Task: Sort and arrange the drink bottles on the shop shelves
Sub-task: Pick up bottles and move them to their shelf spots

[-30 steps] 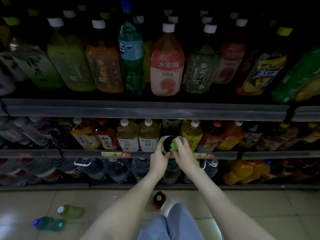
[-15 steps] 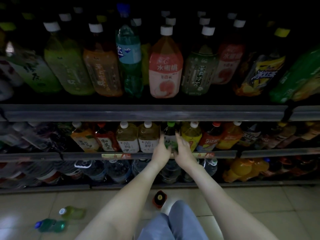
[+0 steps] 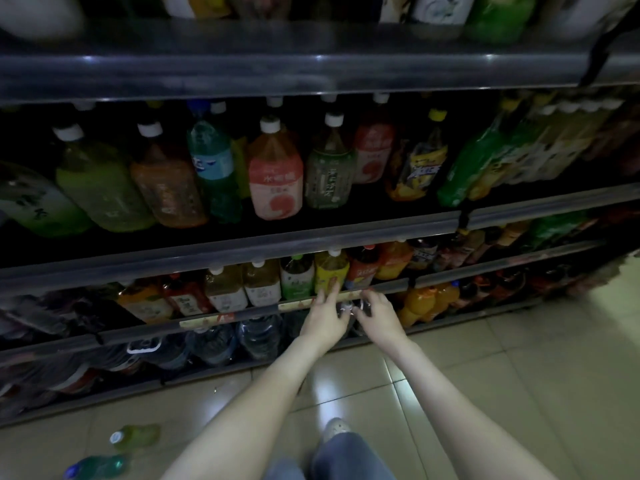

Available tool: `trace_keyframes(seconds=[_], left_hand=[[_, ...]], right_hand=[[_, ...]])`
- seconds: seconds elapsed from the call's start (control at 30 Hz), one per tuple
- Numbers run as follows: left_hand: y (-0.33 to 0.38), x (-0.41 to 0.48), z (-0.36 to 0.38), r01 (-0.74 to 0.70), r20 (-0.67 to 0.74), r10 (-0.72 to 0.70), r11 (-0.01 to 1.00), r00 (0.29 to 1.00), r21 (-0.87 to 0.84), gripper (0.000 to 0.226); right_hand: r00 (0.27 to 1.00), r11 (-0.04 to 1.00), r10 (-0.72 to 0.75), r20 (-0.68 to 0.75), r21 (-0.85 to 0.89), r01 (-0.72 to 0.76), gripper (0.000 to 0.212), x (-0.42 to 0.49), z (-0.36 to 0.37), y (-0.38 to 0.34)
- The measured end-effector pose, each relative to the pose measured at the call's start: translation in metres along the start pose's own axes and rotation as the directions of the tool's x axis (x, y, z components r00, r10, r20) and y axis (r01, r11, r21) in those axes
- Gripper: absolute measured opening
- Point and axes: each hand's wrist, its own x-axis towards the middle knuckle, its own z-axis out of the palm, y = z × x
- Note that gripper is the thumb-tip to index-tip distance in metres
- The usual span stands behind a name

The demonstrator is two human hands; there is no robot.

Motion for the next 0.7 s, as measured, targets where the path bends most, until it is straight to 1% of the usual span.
trace_keyframes(seconds=[0.13, 0.23, 0.33, 0.43, 0.5, 0.6, 0.67, 0.7], left_hand=[[0.03, 0.001, 0.01, -0.021, 0.017, 0.02, 0.999, 1.0, 0.05, 0.066], [0.052, 0.006, 0.019, -0.03, -0.01, 0.031, 0.996, 0.999, 0.078, 0.064], [0.07, 0.014, 0.028, -0.013, -0.034, 0.017, 0.995, 0.999, 0.102, 0.063], [0.088, 0.03, 0.046, 0.038, -0.109, -0.025, 0.993, 0.994, 0.116, 0.064], [0.099, 0.041, 0.058, 0.092, -0.169, -0.074, 0.991, 0.983, 0.101, 0.065], [0.114, 0.056, 0.076, 0.126, -0.267, -0.101, 0.989, 0.958, 0.077, 0.065], [0.128, 0.061, 0.081, 0.12, -0.351, -0.099, 0.992, 0.931, 0.04, 0.063], [0.137, 0.063, 0.081, 0.104, -0.395, -0.086, 0.994, 0.915, 0.025, 0.063]], right_hand=[[0.997, 0.996, 0.067, -0.024, 0.058, -0.066, 0.038, -0.007, -0.032, 0.015], [0.996, 0.993, 0.082, -0.041, 0.09, -0.078, 0.05, -0.002, -0.057, 0.026], [0.996, 0.991, 0.086, -0.014, 0.1, -0.084, 0.061, 0.006, -0.079, 0.042], [0.997, 0.996, 0.053, 0.057, 0.075, -0.057, 0.065, 0.022, -0.104, 0.07], [0.993, 0.999, 0.025, 0.116, 0.04, -0.03, 0.067, 0.035, -0.121, 0.09], [0.981, 0.998, -0.037, 0.192, -0.043, 0.046, 0.067, 0.053, -0.144, 0.113], [0.966, 0.987, -0.141, 0.216, -0.042, 0.153, 0.066, 0.063, -0.155, 0.116], [0.956, 0.975, -0.212, 0.203, -0.026, 0.222, 0.065, 0.067, -0.161, 0.111]])
